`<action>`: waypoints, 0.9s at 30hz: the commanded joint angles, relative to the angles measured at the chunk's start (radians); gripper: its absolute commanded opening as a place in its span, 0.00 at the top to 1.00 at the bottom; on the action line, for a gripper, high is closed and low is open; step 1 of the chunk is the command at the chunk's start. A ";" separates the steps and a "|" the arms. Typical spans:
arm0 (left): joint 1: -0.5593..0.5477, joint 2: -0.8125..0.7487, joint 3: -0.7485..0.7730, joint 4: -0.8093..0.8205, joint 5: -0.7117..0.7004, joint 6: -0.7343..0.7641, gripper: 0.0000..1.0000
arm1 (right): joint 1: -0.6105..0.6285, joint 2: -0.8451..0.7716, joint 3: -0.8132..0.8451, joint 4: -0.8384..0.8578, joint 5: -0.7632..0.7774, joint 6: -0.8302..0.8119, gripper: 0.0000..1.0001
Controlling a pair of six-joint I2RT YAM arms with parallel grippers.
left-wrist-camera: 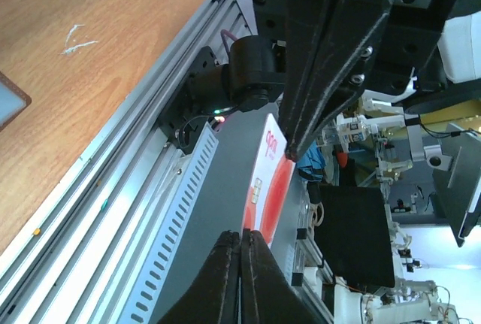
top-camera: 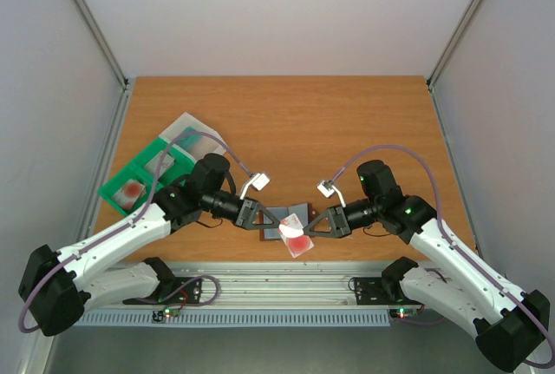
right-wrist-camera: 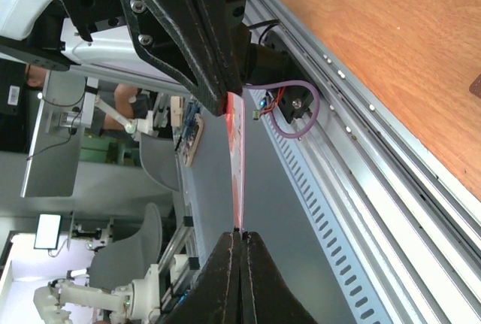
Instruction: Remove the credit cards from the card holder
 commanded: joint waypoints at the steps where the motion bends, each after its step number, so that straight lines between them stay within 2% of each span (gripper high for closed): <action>1: -0.004 -0.003 -0.014 0.054 0.042 0.008 0.99 | -0.003 0.003 0.020 0.031 -0.024 0.000 0.99; 6: -0.004 -0.013 -0.021 0.070 0.047 0.006 1.00 | -0.003 0.012 0.022 0.033 -0.008 0.000 0.98; 10: -0.003 -0.034 -0.023 0.067 0.014 0.005 1.00 | -0.003 0.005 0.025 0.032 0.045 0.039 0.86; 12: -0.001 -0.050 -0.026 0.067 -0.016 0.000 0.99 | -0.003 -0.002 0.028 0.035 0.077 0.058 0.75; 17: 0.017 -0.101 -0.022 0.024 -0.125 -0.012 0.99 | -0.003 -0.035 0.035 0.037 0.161 0.110 0.38; 20: 0.035 -0.130 -0.023 0.011 -0.176 -0.018 1.00 | -0.004 -0.060 0.040 0.031 0.213 0.134 0.26; 22: 0.051 -0.156 -0.026 0.004 -0.218 -0.035 1.00 | -0.004 -0.074 0.042 0.029 0.241 0.146 0.07; 23: 0.062 -0.168 -0.024 -0.004 -0.241 -0.041 1.00 | -0.004 -0.080 0.042 0.028 0.252 0.152 0.02; 27: 0.103 -0.225 -0.015 -0.063 -0.357 -0.057 0.99 | -0.004 -0.088 0.039 0.028 0.270 0.165 0.01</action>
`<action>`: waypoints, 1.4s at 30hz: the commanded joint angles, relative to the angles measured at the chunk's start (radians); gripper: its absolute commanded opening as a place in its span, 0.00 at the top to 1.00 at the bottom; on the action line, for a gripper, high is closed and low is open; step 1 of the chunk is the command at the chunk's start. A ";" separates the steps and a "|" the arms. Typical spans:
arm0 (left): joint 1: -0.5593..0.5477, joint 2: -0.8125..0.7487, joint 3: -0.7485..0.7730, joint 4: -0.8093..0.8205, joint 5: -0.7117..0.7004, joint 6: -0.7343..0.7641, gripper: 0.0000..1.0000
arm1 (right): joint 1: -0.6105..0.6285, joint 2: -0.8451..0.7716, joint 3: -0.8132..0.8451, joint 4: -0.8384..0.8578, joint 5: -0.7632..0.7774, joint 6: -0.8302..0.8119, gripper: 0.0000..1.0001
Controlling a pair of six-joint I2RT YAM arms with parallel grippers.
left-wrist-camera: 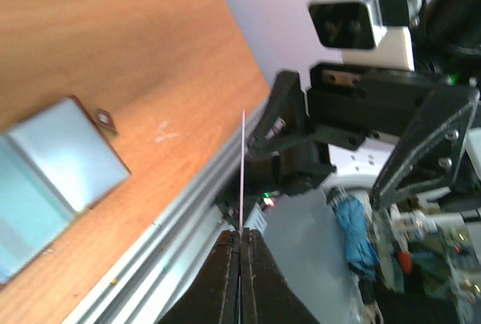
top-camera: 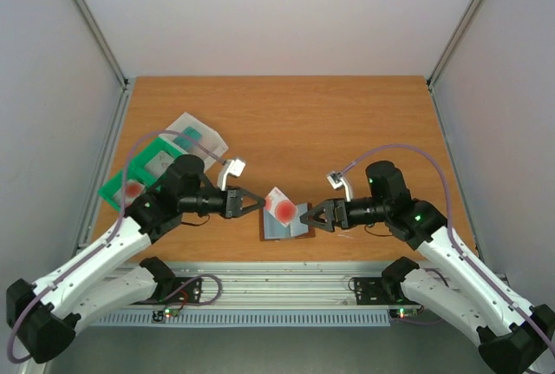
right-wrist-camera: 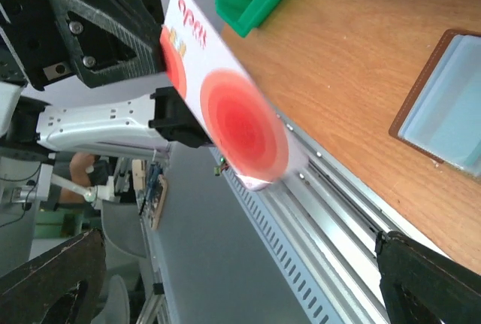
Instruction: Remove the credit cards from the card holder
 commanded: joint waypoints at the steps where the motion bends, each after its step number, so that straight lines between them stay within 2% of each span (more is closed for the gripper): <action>1: 0.041 -0.069 0.003 -0.056 -0.170 -0.019 1.00 | -0.003 -0.014 0.023 0.006 0.052 0.034 0.01; 14: 0.160 -0.146 -0.015 -0.191 -0.618 -0.058 1.00 | -0.003 -0.012 0.008 0.003 0.072 0.053 0.02; 24: 0.424 -0.137 -0.011 -0.260 -0.674 -0.079 1.00 | -0.003 -0.008 0.009 -0.007 0.068 0.046 0.02; 30: 0.566 -0.178 -0.014 -0.303 -0.780 -0.084 0.99 | -0.003 0.013 0.000 0.006 0.066 0.048 0.02; 42: 0.711 -0.222 -0.038 -0.363 -1.020 -0.118 1.00 | -0.003 0.048 -0.005 0.017 0.046 0.047 0.02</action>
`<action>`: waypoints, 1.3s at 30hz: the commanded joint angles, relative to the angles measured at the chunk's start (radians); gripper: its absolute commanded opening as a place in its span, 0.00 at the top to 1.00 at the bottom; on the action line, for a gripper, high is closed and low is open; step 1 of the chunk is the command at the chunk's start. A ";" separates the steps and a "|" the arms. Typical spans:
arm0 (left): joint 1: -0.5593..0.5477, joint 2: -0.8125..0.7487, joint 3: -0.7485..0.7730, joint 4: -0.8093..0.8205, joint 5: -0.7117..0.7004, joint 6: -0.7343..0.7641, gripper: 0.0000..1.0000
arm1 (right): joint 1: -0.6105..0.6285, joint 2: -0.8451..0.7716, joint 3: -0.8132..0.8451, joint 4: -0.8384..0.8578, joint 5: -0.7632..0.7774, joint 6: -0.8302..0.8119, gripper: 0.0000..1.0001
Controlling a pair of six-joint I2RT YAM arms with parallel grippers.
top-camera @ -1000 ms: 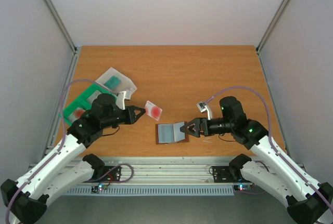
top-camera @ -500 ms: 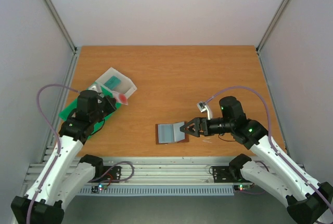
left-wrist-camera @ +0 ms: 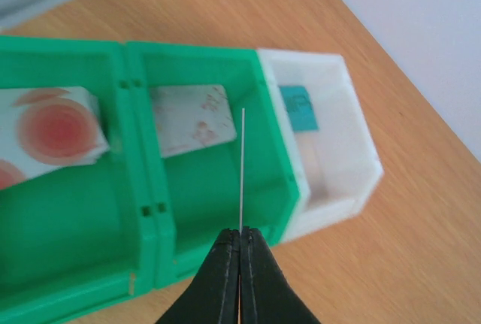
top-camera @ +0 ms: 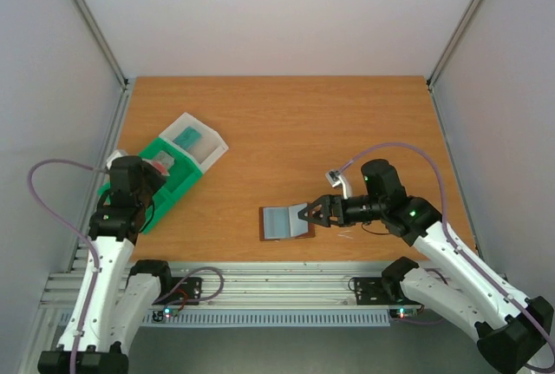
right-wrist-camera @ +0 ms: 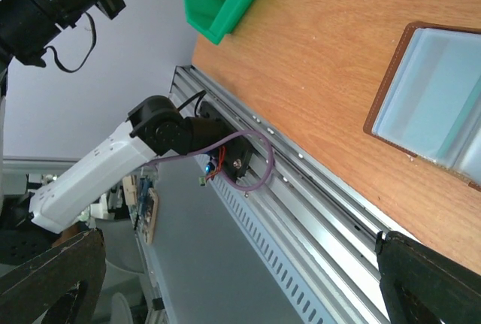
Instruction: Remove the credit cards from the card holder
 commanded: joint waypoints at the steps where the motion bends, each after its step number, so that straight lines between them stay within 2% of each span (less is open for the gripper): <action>1: 0.051 -0.027 -0.022 -0.015 -0.152 -0.023 0.99 | -0.003 0.012 -0.006 0.016 -0.019 0.003 0.01; 12: 0.081 -0.022 -0.045 -0.014 -0.314 -0.024 1.00 | -0.003 0.041 0.006 -0.007 -0.013 -0.015 0.02; 30: 0.128 0.052 -0.096 0.050 -0.304 -0.039 1.00 | -0.003 0.107 0.050 -0.012 -0.053 -0.008 0.02; 39: 0.129 0.058 -0.171 0.148 -0.257 -0.048 1.00 | -0.003 0.097 0.088 -0.017 -0.078 0.008 0.02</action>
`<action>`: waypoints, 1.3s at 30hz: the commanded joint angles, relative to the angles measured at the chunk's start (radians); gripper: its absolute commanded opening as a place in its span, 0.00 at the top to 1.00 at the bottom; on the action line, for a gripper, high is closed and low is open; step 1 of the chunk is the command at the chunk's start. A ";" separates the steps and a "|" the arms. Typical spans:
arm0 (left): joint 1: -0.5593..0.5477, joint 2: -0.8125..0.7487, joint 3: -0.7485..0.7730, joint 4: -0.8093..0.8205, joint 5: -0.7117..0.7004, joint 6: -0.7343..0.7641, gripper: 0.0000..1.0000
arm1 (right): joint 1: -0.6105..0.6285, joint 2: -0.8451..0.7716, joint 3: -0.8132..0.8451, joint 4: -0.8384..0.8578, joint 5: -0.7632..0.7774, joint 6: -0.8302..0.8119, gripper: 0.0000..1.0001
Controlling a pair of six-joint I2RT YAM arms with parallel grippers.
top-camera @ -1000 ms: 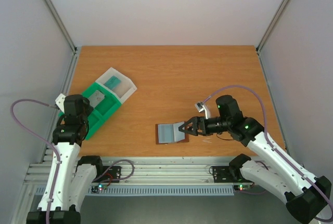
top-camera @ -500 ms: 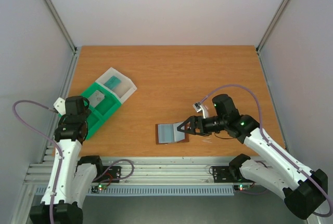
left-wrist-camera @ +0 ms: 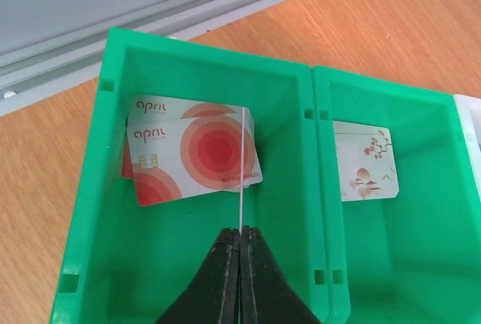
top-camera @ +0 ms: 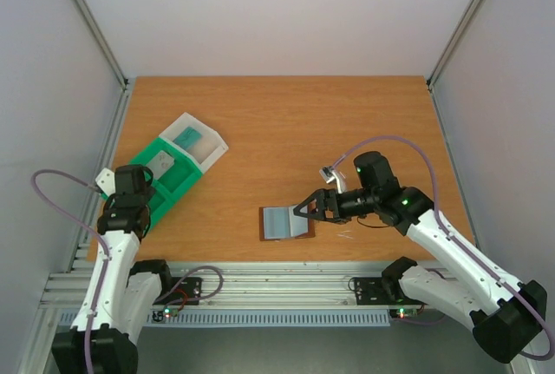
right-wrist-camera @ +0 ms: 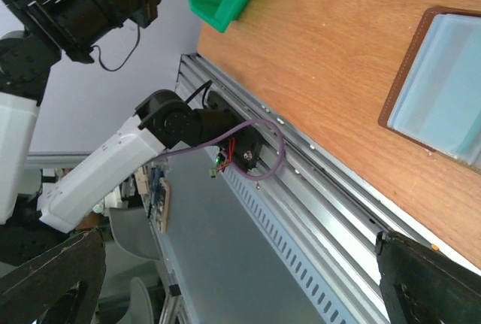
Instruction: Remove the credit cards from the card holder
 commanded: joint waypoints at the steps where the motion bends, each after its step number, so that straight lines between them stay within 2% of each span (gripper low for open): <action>1: 0.007 0.022 -0.020 0.103 0.002 -0.020 1.00 | -0.003 -0.012 0.034 0.000 -0.033 0.009 0.02; 8: 0.006 0.032 -0.073 0.164 -0.020 -0.028 1.00 | -0.003 0.038 0.058 0.010 -0.048 0.013 0.02; 39: 0.025 0.134 -0.014 0.233 -0.044 0.024 1.00 | -0.003 0.067 0.061 0.024 -0.046 0.018 0.01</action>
